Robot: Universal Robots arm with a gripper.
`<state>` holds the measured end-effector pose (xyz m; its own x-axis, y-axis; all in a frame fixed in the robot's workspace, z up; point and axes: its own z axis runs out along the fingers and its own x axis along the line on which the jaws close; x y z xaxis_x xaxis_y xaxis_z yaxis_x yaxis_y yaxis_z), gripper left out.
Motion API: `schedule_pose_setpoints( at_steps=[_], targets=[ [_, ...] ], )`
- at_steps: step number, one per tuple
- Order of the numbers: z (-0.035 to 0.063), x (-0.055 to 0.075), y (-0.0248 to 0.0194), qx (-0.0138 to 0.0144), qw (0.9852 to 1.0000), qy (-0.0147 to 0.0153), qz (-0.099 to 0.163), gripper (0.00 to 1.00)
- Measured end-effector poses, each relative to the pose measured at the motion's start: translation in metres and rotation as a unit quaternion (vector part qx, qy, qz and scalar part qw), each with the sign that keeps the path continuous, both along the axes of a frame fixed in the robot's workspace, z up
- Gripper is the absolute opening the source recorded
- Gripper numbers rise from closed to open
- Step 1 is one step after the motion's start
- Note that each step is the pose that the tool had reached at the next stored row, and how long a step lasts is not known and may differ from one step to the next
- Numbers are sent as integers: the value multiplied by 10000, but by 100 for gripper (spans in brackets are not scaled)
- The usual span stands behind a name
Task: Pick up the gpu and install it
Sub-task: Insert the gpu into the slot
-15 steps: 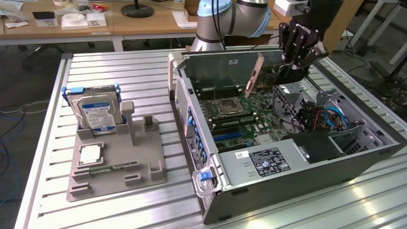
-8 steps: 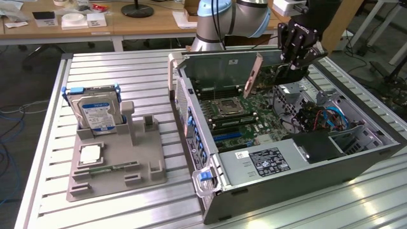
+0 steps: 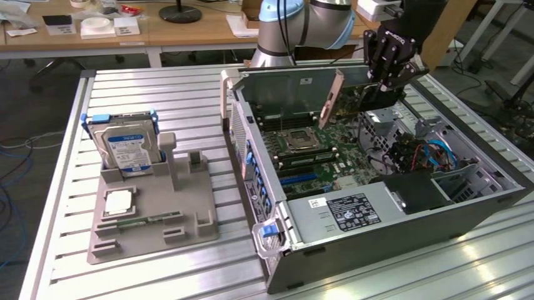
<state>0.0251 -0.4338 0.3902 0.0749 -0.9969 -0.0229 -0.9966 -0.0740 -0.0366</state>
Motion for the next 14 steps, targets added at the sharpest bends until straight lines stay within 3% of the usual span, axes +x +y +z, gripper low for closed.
schedule_pose_setpoints(
  at_steps=[14],
  targets=[
    [0, -78, 0, 0, 10000, 0, 0, 27]
  ],
)
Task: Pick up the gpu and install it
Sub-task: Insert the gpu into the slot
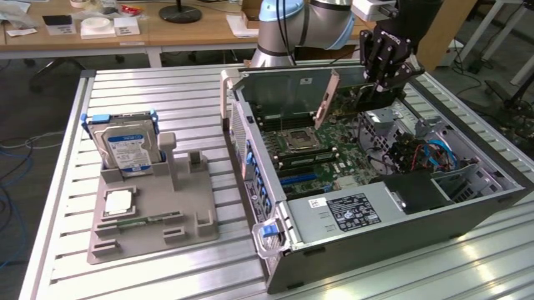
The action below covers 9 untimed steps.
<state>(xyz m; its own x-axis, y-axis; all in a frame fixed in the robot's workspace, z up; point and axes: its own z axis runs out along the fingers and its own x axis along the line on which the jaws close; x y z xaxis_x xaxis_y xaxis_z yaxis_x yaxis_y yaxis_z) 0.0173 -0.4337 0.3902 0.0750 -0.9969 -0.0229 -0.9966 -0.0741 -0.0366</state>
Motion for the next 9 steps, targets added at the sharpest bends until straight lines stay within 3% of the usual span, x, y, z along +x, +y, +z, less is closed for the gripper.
schedule_pose_setpoints(
  at_steps=[9],
  targets=[
    [-13, -1, 1, 1, 10000, 0, 1, 27]
  ],
)
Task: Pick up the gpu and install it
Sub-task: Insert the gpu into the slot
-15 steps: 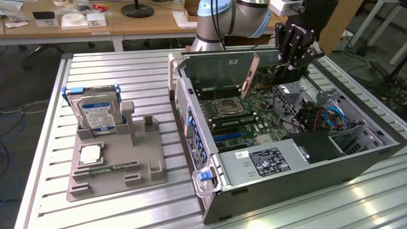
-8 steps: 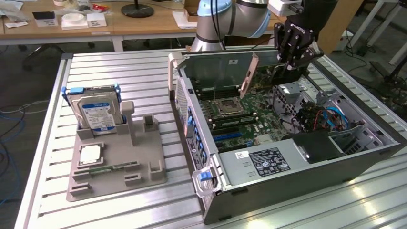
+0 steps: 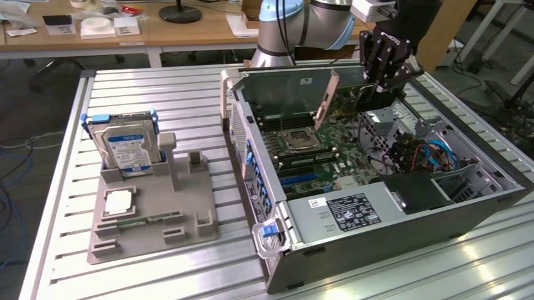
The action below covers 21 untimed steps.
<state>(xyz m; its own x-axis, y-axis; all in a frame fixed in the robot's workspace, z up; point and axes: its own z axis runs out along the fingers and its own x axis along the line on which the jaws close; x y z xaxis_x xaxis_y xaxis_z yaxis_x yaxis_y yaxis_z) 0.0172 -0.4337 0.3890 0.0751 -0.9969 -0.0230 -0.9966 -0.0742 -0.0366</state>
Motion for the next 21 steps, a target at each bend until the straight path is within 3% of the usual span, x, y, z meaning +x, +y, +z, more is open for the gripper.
schedule_pose_setpoints(
  at_steps=[9, 21],
  targets=[
    [-58, -6, 0, 0, 10000, 0, -1, 27],
    [-62, -44, -1, 0, 10000, 0, -1, 27]
  ],
)
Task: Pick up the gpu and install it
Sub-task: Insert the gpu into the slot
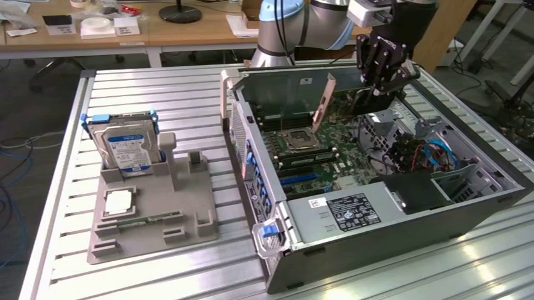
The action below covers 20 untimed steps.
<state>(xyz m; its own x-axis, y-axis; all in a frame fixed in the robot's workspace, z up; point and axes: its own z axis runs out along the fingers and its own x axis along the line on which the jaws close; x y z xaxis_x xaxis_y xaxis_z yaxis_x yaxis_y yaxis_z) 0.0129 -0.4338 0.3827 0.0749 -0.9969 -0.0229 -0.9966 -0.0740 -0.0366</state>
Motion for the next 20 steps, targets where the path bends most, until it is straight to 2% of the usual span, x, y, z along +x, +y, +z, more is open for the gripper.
schedule_pose_setpoints(
  at_steps=[20],
  targets=[
    [-11, -35, 2, 0, 10000, 0, 0, 27]
  ],
)
